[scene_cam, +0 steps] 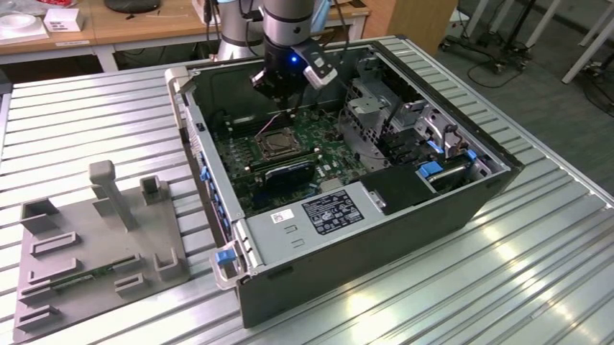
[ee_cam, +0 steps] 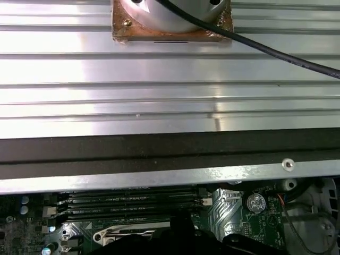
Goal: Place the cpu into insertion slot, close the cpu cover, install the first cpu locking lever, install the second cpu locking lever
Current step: 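Install the first cpu locking lever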
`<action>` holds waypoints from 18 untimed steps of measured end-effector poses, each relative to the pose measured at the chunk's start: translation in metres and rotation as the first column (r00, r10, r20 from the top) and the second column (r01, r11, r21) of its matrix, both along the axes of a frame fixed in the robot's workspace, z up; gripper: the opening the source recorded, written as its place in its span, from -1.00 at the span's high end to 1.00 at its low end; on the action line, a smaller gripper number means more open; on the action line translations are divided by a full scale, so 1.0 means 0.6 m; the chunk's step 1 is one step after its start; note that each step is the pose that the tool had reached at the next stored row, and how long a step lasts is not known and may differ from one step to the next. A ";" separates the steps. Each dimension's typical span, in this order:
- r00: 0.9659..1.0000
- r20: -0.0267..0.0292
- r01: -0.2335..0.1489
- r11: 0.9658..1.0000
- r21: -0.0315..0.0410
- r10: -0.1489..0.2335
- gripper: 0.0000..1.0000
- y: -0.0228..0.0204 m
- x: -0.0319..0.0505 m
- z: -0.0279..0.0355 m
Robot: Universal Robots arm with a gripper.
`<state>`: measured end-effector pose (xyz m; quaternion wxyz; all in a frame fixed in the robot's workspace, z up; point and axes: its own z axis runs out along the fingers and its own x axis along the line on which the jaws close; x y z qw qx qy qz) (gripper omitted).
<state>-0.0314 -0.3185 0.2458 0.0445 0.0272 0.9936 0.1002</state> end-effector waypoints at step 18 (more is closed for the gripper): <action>0.999 0.046 0.000 1.000 0.000 0.000 0.79 -0.0009 -0.057 -0.022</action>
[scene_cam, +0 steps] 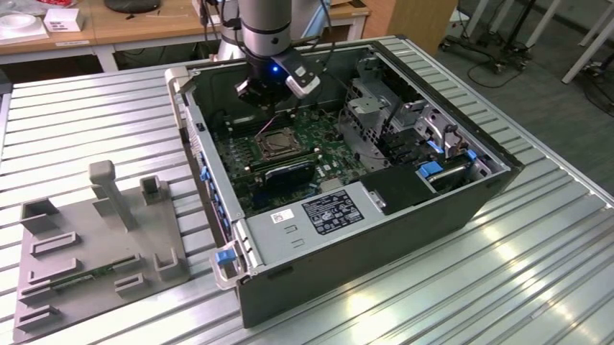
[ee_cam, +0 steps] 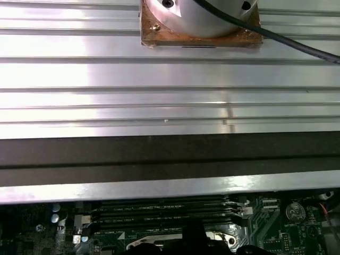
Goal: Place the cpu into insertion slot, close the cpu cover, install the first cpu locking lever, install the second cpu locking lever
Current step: 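Install the first cpu locking lever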
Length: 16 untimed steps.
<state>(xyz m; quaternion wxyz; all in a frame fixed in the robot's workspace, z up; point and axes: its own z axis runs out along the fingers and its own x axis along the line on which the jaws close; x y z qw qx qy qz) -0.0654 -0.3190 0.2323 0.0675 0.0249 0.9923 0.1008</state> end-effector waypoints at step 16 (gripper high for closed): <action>1.000 0.008 0.000 1.000 0.000 0.000 0.79 -0.0025 -0.015 -0.029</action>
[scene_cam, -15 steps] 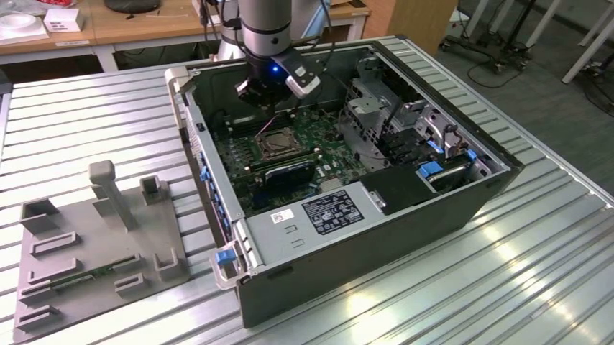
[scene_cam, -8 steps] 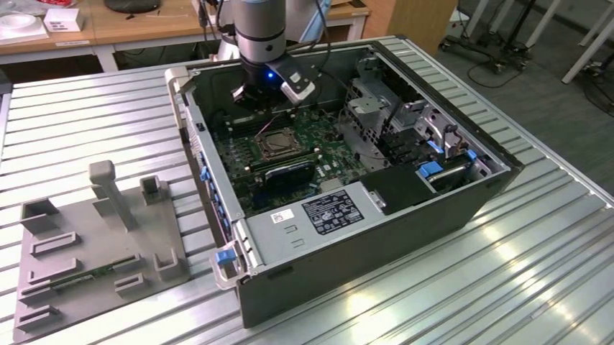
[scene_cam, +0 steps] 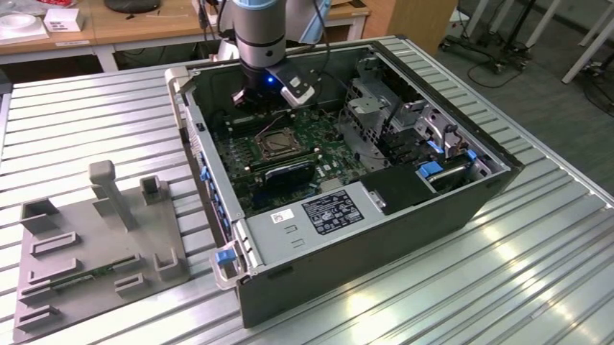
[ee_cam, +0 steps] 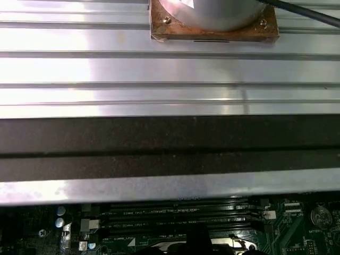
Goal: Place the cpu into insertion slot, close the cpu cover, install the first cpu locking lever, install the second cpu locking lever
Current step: 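Install the first cpu locking lever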
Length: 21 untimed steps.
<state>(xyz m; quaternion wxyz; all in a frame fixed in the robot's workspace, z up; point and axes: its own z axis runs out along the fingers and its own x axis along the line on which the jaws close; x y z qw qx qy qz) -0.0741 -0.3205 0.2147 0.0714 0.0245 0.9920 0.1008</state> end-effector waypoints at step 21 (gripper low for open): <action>1.000 0.000 -0.015 1.000 0.000 0.015 0.79 0.0001 0.045 -0.015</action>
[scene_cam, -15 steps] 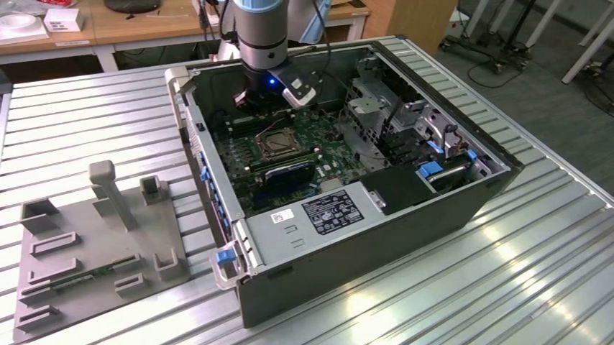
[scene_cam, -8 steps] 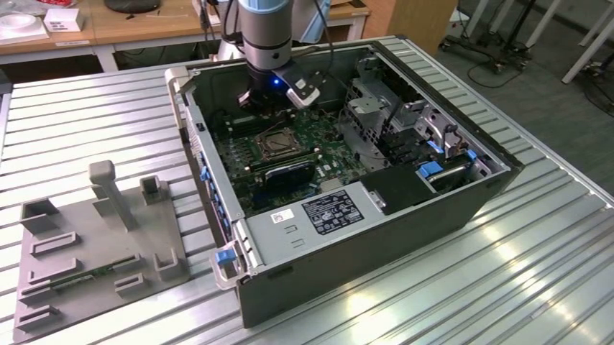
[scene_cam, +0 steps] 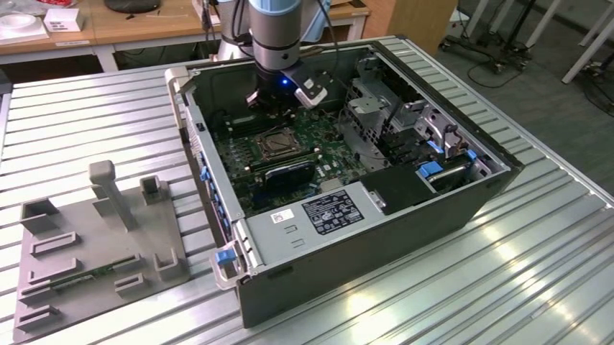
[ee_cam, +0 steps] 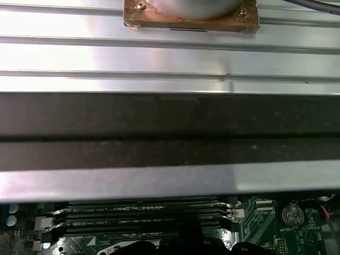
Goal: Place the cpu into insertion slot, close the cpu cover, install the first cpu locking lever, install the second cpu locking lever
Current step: 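Install the first cpu locking lever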
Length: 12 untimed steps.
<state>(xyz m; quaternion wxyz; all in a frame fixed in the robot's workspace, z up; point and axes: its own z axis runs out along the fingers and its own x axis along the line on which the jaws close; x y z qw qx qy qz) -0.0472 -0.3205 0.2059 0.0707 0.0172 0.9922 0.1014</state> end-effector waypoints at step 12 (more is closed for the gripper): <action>1.000 0.000 -0.009 1.000 0.000 0.009 0.79 0.0000 0.013 -0.006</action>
